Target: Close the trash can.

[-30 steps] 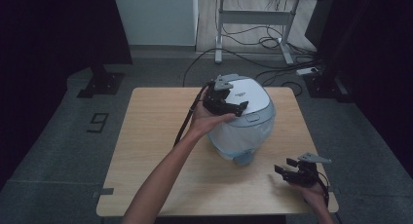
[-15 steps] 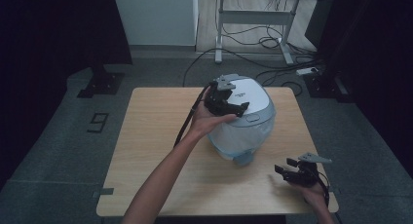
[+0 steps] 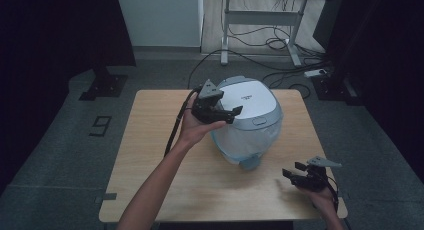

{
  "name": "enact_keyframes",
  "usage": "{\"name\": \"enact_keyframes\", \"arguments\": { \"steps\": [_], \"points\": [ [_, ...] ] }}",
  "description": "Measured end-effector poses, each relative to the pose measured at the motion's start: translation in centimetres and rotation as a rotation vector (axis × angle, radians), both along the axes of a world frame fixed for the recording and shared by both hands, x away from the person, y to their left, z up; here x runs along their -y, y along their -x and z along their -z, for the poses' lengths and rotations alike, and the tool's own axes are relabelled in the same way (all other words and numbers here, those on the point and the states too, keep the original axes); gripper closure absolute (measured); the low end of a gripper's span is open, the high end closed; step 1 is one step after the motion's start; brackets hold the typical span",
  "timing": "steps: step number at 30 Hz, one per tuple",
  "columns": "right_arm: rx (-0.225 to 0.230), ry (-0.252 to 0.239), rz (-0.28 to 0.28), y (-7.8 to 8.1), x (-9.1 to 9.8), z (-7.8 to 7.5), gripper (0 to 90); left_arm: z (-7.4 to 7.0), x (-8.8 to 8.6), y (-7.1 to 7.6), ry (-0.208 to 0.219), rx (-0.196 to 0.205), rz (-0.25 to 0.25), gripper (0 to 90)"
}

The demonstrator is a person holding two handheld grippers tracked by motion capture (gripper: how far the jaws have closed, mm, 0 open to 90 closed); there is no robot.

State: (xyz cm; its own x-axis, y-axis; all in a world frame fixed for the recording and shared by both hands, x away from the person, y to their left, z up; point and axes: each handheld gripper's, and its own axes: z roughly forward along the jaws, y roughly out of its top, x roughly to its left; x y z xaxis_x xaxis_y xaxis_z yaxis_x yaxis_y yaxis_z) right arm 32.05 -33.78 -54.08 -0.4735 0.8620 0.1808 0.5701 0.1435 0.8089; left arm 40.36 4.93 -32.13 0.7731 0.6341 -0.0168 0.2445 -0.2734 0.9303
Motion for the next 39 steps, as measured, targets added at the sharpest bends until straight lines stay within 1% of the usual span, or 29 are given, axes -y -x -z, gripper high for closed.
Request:
{"name": "enact_keyframes", "arguments": {
  "steps": [9, 13, 14, 16, 18, 23, 27, 31, 36, 39],
  "points": [
    [0.000, -0.003, 0.001, -0.1, 0.0, 0.0, 28.3, 1.1, -3.6, 1.2, 0.014, 0.001, -0.039, 18.3],
    [0.002, -0.001, -0.002, -0.1, -0.1, -0.1, 28.3, 1.7, -4.8, 1.8, 0.007, 0.005, -0.052, 18.3],
    [0.002, -0.001, -0.003, -0.1, -0.1, -0.1, 28.3, 1.9, -5.2, 2.1, 0.002, 0.007, -0.059, 18.3],
    [0.001, 0.000, -0.004, -0.1, -0.1, 0.0, 28.3, 2.4, -5.9, 2.6, 0.005, 0.004, -0.072, 18.3],
    [0.000, 0.001, -0.005, -0.2, -0.1, 0.0, 28.3, 2.9, -6.5, 3.2, 0.006, 0.009, -0.092, 18.5],
    [0.000, 0.002, -0.007, -0.1, -0.1, 0.0, 28.3, 4.2, -8.1, 4.3, -0.009, 0.005, -0.124, 18.6],
    [0.003, 0.000, -0.005, -0.1, 0.0, 0.0, 28.3, 5.3, -9.3, 5.0, -0.008, -0.008, -0.142, 18.5],
    [0.003, 0.000, -0.003, -0.1, 0.0, 0.0, 28.3, 6.9, -10.7, 6.0, -0.010, -0.022, -0.165, 18.5],
    [0.001, 0.000, 0.003, -0.1, 0.2, 0.1, 28.2, 9.5, -12.2, 6.8, -0.009, -0.055, -0.195, 18.5],
    [0.002, 0.002, 0.004, -0.1, 0.2, 0.1, 28.3, 10.8, -12.9, 6.8, -0.010, -0.081, -0.211, 18.5]
  ]
}}
